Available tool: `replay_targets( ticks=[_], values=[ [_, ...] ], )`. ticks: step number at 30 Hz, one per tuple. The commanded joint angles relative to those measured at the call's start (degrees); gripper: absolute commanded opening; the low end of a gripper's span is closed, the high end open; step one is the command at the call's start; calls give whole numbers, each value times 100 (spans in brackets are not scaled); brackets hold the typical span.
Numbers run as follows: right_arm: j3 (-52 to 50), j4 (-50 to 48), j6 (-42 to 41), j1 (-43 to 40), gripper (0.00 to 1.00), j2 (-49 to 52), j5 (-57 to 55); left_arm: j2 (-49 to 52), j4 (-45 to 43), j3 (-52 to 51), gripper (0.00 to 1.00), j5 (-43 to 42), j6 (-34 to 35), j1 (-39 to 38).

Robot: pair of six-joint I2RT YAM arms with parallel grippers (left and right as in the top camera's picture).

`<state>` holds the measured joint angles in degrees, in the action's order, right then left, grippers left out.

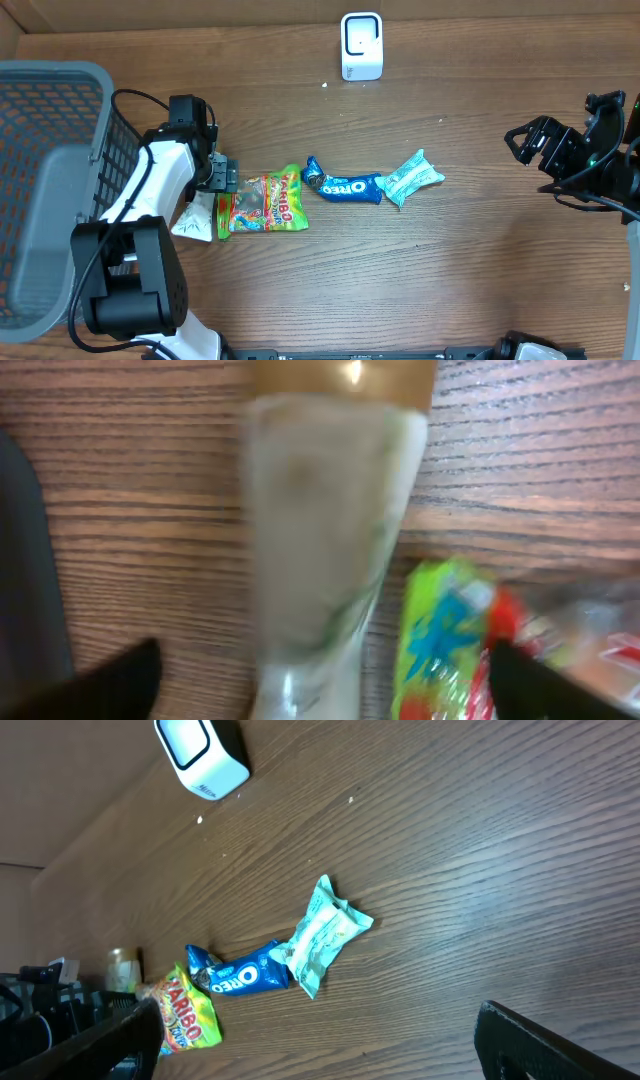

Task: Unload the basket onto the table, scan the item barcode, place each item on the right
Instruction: 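Lift the white tube out and set it upright left of Haribo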

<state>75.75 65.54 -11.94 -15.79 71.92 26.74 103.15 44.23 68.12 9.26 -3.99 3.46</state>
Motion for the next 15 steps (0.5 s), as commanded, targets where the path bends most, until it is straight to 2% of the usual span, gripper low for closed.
replay_targets(
  ticks=[1, 6, 13, 15],
  values=[
    [140, -63, 48, -101, 100, -17, -13, -83, -2, 22, 100, -140, 42, -122],
    [192, 39, 249, -302, 100, -35, -13, -85, 140, 249, 100, -160, 345, -164],
    [203, 129, 348, -669, 100, -140, -11, -85, 682, 997, 100, -442, 365, -238],
    [210, 144, 348, -787, 100, -190, -11, -85, 927, 1246, 100, -448, 599, -243]
  ],
)
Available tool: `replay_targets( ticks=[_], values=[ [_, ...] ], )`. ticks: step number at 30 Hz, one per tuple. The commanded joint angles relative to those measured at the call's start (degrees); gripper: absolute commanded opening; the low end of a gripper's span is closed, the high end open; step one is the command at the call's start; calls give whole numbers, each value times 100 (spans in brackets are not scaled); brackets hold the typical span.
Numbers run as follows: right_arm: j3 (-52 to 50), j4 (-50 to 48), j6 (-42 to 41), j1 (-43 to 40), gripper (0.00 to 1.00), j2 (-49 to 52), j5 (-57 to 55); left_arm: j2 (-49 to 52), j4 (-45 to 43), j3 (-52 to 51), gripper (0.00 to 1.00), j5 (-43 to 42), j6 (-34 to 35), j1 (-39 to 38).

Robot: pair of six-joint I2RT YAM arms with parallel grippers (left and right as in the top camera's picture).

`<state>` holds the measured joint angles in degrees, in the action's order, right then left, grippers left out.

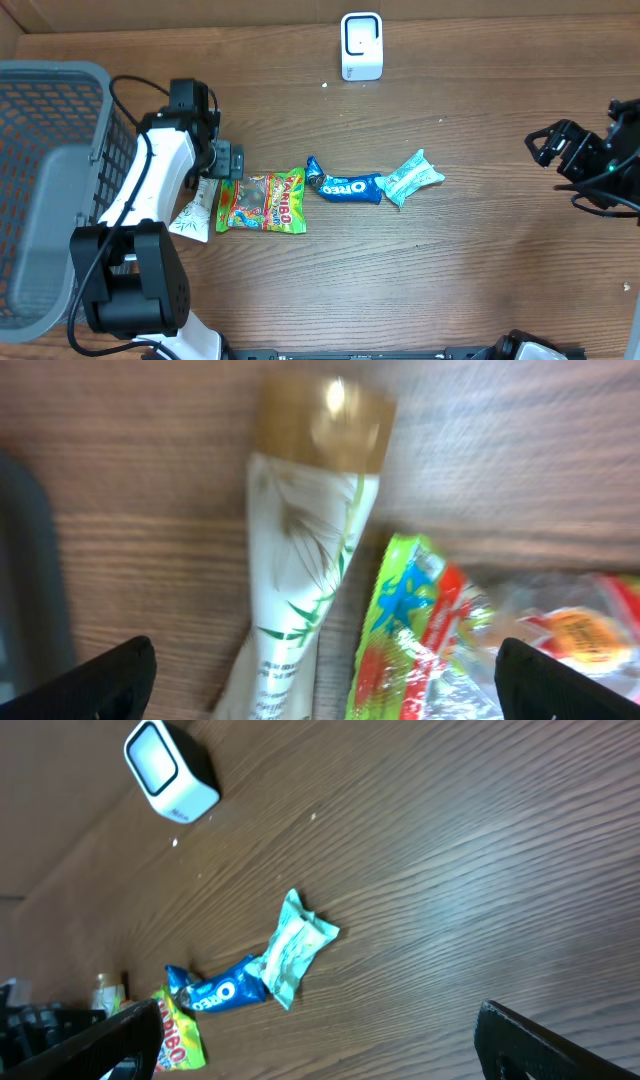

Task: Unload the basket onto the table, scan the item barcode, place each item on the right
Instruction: 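Lift the white tube out and set it upright left of Haribo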

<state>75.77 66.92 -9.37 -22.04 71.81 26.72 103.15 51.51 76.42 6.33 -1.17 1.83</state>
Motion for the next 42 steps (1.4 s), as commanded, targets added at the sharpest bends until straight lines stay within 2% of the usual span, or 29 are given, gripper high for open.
replay_targets(
  ticks=[1, 8, 13, 21, 28, 42],
  values=[
    [238, 46, 90, -223, 100, -201, -11, -87, 380, 601, 100, -216, 374, -79],
    [1215, 809, 92, -551, 100, -249, -87, -271, 1510, 2553, 100, -791, 380, -122],
    [1996, 1443, 92, -557, 100, -260, -527, -315, 1735, 3351, 100, -785, 398, -155],
    [2065, 1596, 52, -557, 100, -282, -466, -308, 1731, 3254, 100, -785, 396, -149],
    [2065, 1447, -52, -557, 100, -282, 42, -308, 1729, 3248, 100, -785, 396, -153],
    [2065, 1574, -83, -557, 100, -282, 39, -308, 1729, 3248, 100, -785, 396, -149]
  ],
)
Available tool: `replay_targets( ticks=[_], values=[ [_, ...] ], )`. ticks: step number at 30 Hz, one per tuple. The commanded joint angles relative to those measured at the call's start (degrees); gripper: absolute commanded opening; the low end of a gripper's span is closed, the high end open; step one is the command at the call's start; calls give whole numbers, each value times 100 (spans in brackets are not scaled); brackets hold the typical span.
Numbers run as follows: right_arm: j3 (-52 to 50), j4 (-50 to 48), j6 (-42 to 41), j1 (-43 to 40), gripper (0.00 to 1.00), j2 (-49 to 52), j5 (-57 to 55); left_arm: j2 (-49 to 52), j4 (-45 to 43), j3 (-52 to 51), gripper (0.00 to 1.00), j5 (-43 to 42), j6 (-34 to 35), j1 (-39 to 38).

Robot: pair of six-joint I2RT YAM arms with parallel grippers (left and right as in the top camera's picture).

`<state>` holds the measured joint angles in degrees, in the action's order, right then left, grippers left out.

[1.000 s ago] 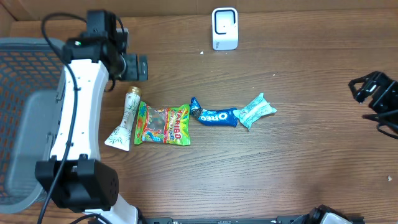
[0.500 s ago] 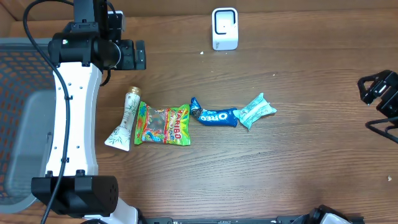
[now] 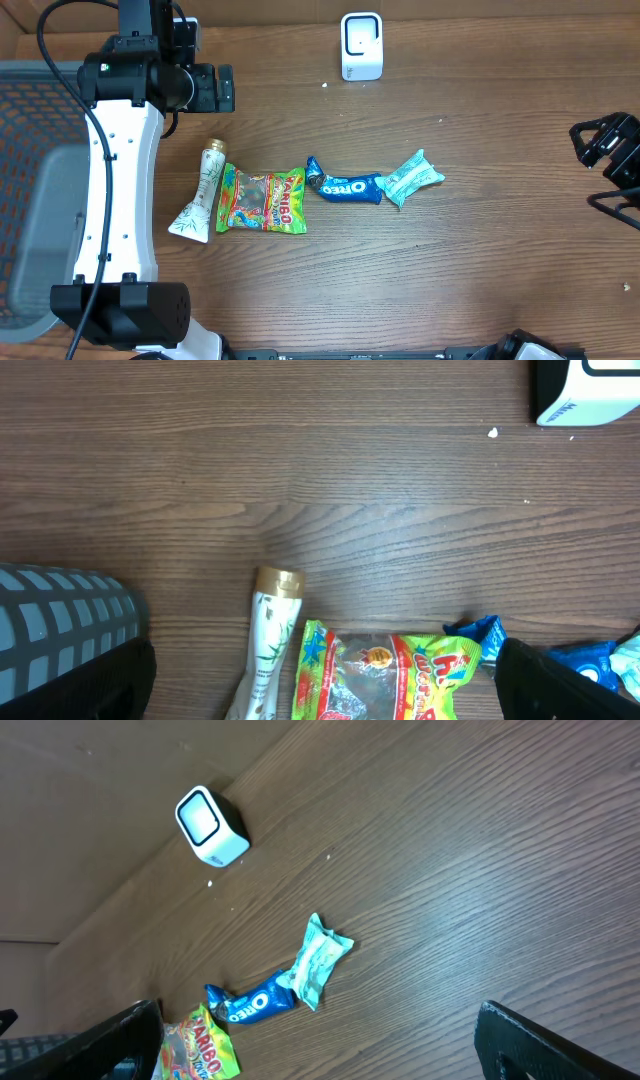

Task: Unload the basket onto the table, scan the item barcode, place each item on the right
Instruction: 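Lift the white tube out and set it upright left of Haribo, then move the right gripper from rest toward the green wipes pack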

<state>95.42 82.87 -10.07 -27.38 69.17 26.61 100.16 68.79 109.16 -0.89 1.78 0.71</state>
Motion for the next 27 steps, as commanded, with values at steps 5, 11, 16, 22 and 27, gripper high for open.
replay_targets(
  ticks=[5, 11, 16, 22, 27],
  values=[
    [101, -22, -13, -24, 100, -17, 50, -9, 0, -26, 100, -61, 101, -37],
    [101, -20, 9, -24, 100, -17, 48, -9, 0, -26, 100, -63, 101, -37],
    [101, -42, 7, -24, 100, -17, 48, -9, 0, -26, 100, -61, 103, -37],
    [98, -70, 114, -24, 100, -15, 50, -9, 0, -26, 100, -61, 101, -37],
    [98, -240, 111, -4, 100, 37, 223, -9, 0, -26, 100, -61, 101, -37]
  ],
)
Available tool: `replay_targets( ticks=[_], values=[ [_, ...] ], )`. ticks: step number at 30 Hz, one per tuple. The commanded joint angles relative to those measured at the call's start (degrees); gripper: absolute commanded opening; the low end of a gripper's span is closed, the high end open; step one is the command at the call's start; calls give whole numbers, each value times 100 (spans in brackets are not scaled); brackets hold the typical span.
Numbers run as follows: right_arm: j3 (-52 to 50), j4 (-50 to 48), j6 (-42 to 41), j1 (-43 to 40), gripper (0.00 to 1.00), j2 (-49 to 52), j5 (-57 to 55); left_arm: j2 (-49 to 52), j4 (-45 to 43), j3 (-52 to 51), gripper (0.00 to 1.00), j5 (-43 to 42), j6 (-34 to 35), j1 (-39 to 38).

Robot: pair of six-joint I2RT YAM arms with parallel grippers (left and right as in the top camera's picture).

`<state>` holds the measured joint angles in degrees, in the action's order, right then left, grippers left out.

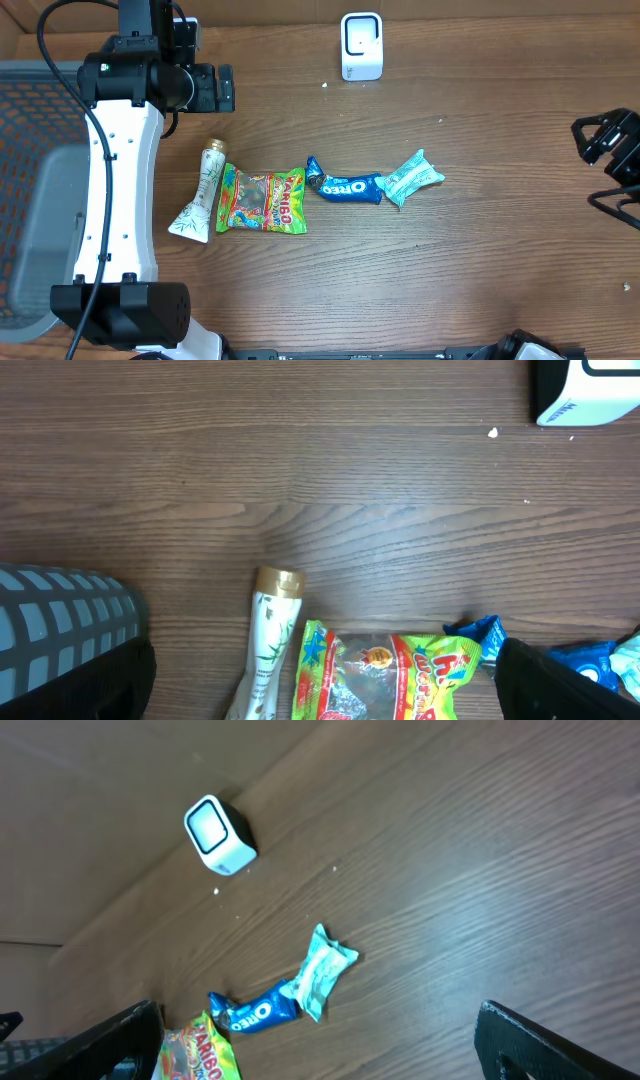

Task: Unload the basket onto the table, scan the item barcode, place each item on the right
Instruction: 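Move the right gripper from rest toward the green wipes pack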

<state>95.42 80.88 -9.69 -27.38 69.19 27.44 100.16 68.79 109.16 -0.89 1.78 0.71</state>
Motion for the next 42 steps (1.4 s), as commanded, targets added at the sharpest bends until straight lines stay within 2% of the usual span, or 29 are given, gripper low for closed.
replay_targets(
  ticks=[1, 7, 11, 17, 24, 29, 42],
  values=[
    [98, -42, 76, 7, 100, 68, 133, -9, 0, -26, 100, -61, 101, -37],
    [24, -20, 74, 138, 93, 334, 153, -9, 0, -26, 100, -61, 101, -37],
    [-254, -90, 122, 640, 91, 457, 109, -9, 0, -26, 100, -63, 101, -37],
    [-1174, -627, 72, 1480, 88, 487, -81, -9, 0, -26, 100, -61, 101, -37],
    [-2299, -1307, 72, 2015, 88, 487, -81, -9, 0, -26, 100, -61, 101, -37],
    [-2675, -1576, 72, 2127, 88, 487, -81, -9, 0, -26, 100, -63, 101, -37],
    [-2680, -1655, 76, 2127, 88, 487, -81, -9, 0, -26, 100, -61, 101, -37]
  ],
)
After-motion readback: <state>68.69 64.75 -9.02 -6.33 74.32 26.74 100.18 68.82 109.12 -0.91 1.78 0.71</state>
